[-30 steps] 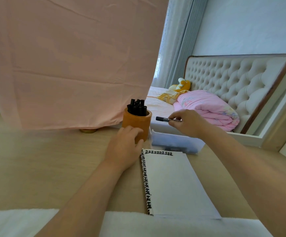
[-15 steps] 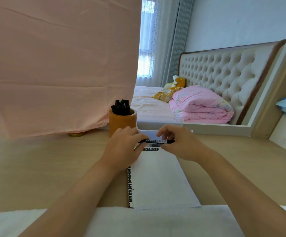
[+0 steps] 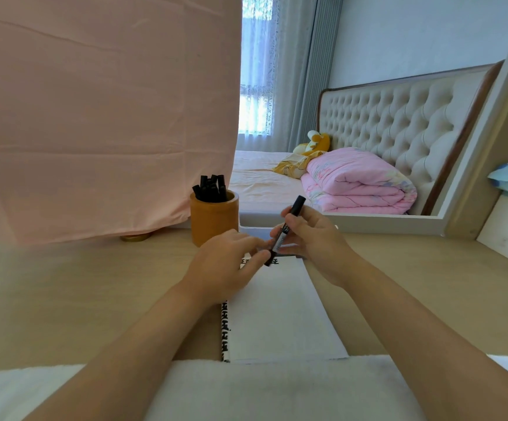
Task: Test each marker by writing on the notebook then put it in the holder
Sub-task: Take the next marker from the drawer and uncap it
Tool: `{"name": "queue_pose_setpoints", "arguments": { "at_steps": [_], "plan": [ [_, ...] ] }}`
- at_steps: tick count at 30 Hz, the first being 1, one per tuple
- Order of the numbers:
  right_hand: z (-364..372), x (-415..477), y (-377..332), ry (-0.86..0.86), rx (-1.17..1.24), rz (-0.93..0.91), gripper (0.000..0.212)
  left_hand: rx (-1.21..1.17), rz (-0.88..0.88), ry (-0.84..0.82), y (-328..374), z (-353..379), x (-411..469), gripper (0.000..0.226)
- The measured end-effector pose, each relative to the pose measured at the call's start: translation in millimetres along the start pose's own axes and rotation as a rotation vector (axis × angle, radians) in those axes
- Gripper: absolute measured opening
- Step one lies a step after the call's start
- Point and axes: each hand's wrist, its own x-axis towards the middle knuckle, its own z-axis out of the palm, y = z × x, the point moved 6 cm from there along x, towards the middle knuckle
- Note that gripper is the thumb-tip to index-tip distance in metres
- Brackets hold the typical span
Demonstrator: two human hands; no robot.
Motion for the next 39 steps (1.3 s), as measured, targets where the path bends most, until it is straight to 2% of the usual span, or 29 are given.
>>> {"name": "queue_pose_setpoints", "arguments": {
  "at_steps": [5, 7, 9, 15, 23, 28, 31, 33, 35, 37, 39],
  "plan": [
    [5, 1, 2, -0.092, -0.524, -0.062, 0.030, -0.038, -0.077, 0.166, -16, -12, -3, 0.018],
    [10, -1, 9, -0.164, -0.784, -0.077, 0.026, -0.037, -0.070, 0.179, -16, -15, -2, 0.027],
    [14, -2, 14, -0.195, -0.947, -0.070, 0.019, 0.019, -0.025, 0.122, -11, -14, -2, 0.036],
    [16, -2, 12, -0.272, -0.962, -0.069, 0.029, 0.137, 0.088, -0.014, -4, -3, -1, 0.031],
    [18, -3, 13, -0.335, -1.022, -0.141, 0.018, 0.174, 0.114, -0.077, -8, 3, 1, 0.033],
    [23, -2, 7, -0.226, -1.216, -0.474, 0.028, 0.129, 0.002, -0.123, -15, 4, 2, 0.025],
    [26, -8, -3, -0.123, -1.328, -0.725, 0.023, -0.012, -0.117, -0.179, -21, 5, 1, 0.027],
    [27, -10, -8, -0.079, -1.364, -0.808, 0.025, -0.094, -0.145, -0.172, -22, 4, 2, 0.025],
    [26, -10, -8, -0.084, -1.332, -0.765, 0.032, -0.069, -0.092, -0.151, -21, 3, 4, 0.022],
    [24, -5, 0, -0.158, -1.235, -0.567, 0.030, 0.038, 0.010, -0.123, -19, 1, 5, 0.026],
    [20, 0, 9, -0.226, -1.074, -0.366, 0.027, 0.156, 0.126, -0.084, -16, -4, 5, 0.039]
  ]
}}
